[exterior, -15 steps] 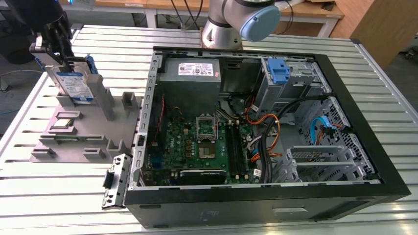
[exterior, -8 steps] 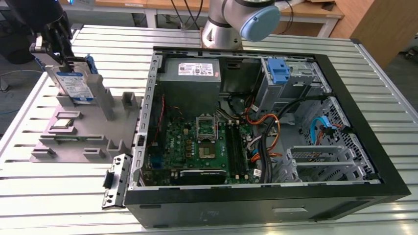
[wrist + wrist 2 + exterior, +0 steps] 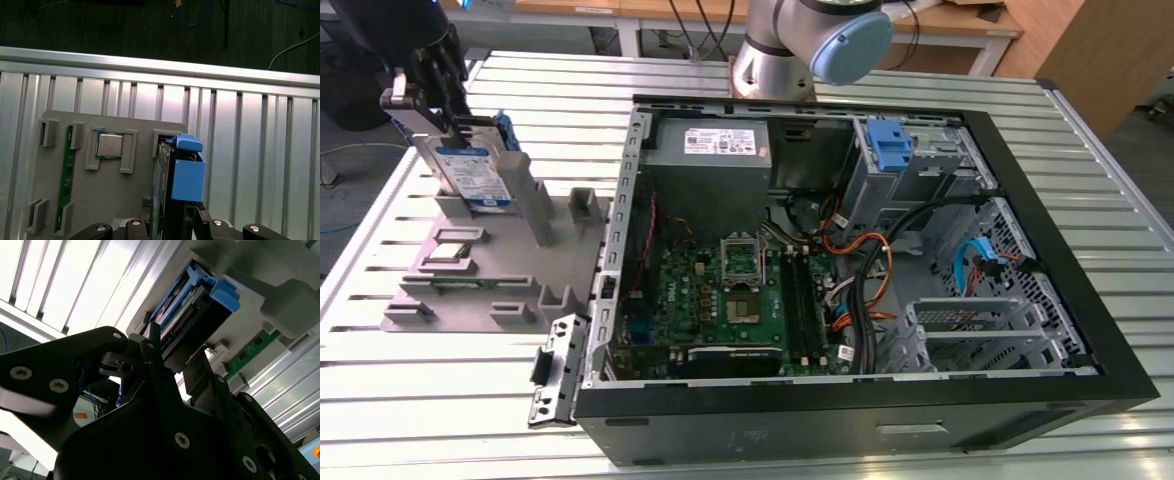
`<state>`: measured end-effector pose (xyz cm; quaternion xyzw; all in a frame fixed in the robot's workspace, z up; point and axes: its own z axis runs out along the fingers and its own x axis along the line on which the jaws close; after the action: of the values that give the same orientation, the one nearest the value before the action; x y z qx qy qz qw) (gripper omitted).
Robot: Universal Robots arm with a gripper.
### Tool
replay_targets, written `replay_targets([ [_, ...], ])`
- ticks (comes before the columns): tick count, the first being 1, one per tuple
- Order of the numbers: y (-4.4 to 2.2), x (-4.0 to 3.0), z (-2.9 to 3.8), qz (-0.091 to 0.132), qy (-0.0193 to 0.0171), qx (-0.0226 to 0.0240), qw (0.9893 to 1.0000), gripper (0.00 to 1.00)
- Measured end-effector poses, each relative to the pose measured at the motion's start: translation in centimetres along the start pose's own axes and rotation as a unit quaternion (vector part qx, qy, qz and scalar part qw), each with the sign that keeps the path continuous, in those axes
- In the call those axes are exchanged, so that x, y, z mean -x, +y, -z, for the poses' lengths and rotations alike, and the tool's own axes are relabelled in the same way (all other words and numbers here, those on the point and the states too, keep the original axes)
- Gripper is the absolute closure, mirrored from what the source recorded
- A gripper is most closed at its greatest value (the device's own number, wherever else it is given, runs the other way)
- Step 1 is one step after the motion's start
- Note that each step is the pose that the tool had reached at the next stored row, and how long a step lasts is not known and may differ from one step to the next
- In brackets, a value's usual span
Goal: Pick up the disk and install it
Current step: 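Pick up the disk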
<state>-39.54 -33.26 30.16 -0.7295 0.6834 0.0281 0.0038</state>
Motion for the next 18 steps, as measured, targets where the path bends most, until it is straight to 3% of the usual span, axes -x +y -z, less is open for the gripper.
replay_targets([
  [11,0.00,0.00,0.08,0.000,0.0000,0.0000,1.0000,0.55],
  [13,0.00,0.00,0.08,0.000,0.0000,0.0000,1.0000,0.57],
  [14,0.00,0.00,0.08,0.000,0.0000,0.0000,1.0000,0.64],
  [18,0.00,0.00,0.10,0.000,0.0000,0.0000,1.0000,0.64],
])
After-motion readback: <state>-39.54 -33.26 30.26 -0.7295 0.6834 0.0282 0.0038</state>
